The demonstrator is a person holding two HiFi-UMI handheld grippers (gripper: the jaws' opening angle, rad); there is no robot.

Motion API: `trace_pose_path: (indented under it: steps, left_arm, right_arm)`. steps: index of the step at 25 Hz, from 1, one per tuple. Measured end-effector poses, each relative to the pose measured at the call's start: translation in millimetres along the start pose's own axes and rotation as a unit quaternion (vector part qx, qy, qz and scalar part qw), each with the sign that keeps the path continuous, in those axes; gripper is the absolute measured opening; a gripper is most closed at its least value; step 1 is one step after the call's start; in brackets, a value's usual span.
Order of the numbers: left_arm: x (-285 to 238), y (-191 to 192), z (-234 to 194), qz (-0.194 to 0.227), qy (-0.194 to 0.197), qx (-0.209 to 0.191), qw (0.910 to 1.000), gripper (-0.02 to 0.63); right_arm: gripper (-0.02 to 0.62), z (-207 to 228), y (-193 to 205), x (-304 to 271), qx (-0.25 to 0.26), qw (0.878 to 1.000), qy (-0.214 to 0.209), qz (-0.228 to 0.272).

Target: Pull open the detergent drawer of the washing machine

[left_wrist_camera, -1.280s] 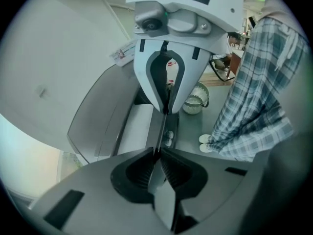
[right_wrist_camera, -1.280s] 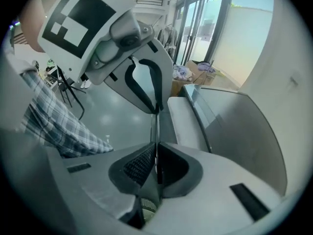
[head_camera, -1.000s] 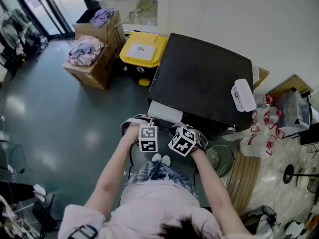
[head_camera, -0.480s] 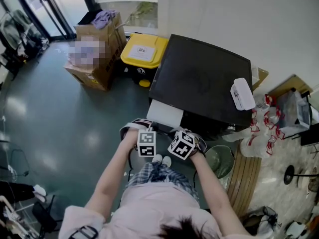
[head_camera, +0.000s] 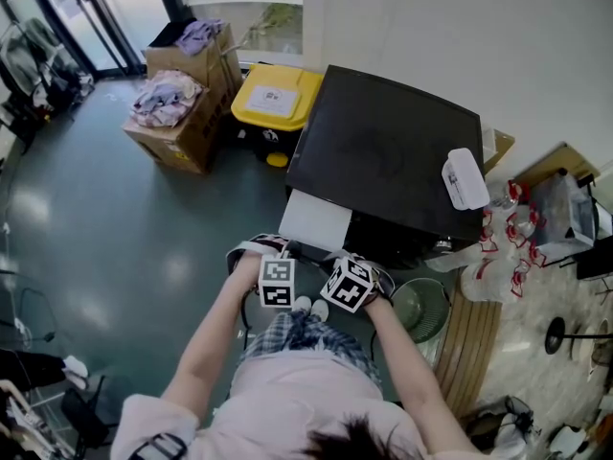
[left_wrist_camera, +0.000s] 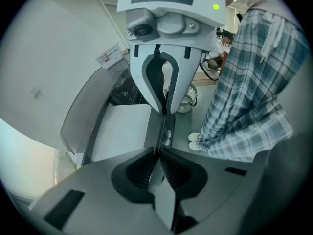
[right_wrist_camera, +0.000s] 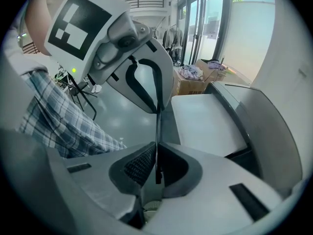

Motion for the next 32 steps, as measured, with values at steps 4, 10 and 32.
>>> trace_pose_path:
  steps: [4,10,32]
  left_arm:
    - [1.5,4.0,6.9,0.001,0.007,-0.004,1.0,0.061]
    - [6.1,9.4,16.7,0.001,0.014,-0.003,0.9999,0.061]
    - [11.8,16.4,34.5,0.019,0.01,0.033,0.9992,0.064]
  right_arm:
    - [0.043,-7.7,-3.7,0.1,-0.004,1.0,-0.004,0.004]
    - [0.043,-19.9,-5.6,-1.8,-0.007,1.0,-0.013,0.004]
    - [0.044,-39.1,-6.3,-2.5,-0.027,0.999,-0.012,0.022]
Point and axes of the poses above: the fingertips, and each gripper's own axes: x backward along the fingers, z to its right, y out of its underside, the point moved 4 cm from there along x, backward along the fingers, and after that the axes turned 13 degrees about x, right-handed, at the moved point
